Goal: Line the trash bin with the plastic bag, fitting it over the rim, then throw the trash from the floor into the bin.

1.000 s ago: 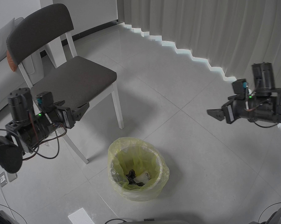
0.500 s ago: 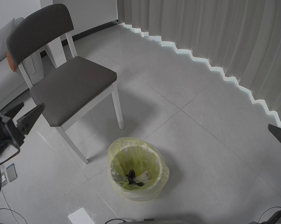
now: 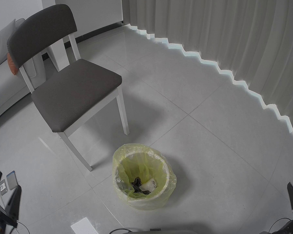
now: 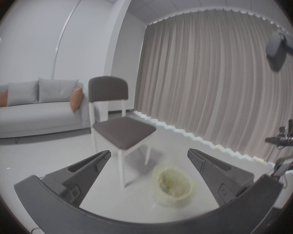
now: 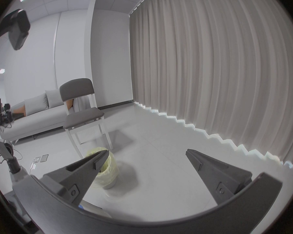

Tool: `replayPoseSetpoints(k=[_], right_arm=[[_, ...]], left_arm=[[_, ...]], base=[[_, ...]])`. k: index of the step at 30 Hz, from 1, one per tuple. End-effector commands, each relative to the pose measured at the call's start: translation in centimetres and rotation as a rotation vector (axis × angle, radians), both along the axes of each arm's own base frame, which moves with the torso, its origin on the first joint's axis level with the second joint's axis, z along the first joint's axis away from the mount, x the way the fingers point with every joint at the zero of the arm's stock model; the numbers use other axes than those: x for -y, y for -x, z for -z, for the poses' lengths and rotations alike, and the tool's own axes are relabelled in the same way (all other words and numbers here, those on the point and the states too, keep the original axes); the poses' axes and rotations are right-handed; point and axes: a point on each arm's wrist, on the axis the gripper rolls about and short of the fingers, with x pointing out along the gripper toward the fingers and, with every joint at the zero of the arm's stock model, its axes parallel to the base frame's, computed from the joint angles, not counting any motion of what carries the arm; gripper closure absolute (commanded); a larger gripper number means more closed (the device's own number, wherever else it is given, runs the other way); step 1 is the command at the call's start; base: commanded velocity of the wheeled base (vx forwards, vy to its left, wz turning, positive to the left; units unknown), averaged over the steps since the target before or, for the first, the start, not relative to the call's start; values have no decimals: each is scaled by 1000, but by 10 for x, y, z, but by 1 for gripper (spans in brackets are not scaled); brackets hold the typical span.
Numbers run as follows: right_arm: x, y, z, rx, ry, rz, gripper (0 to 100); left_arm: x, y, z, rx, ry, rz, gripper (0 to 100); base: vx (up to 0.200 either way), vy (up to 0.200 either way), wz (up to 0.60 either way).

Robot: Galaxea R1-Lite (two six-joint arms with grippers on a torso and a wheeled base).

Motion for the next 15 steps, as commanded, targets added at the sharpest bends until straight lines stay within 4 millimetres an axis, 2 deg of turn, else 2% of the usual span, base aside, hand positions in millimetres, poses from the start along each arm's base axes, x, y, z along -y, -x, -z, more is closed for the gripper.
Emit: replayPoseSetpoints(k=[1,11,15], right_arm=[[-1,13,51,96,-40,37,0],[-2,13,51,96,5,1,0],[-1,13,50,109,123,20,0]], left_arm=[[-2,20,58,-2,-64,-182,0],[-3,19,63,-51,-84,-184,0],[-3,19,64,-50,-87,-187,0]], base=[[0,0,0],[0,0,0],[0,0,0]])
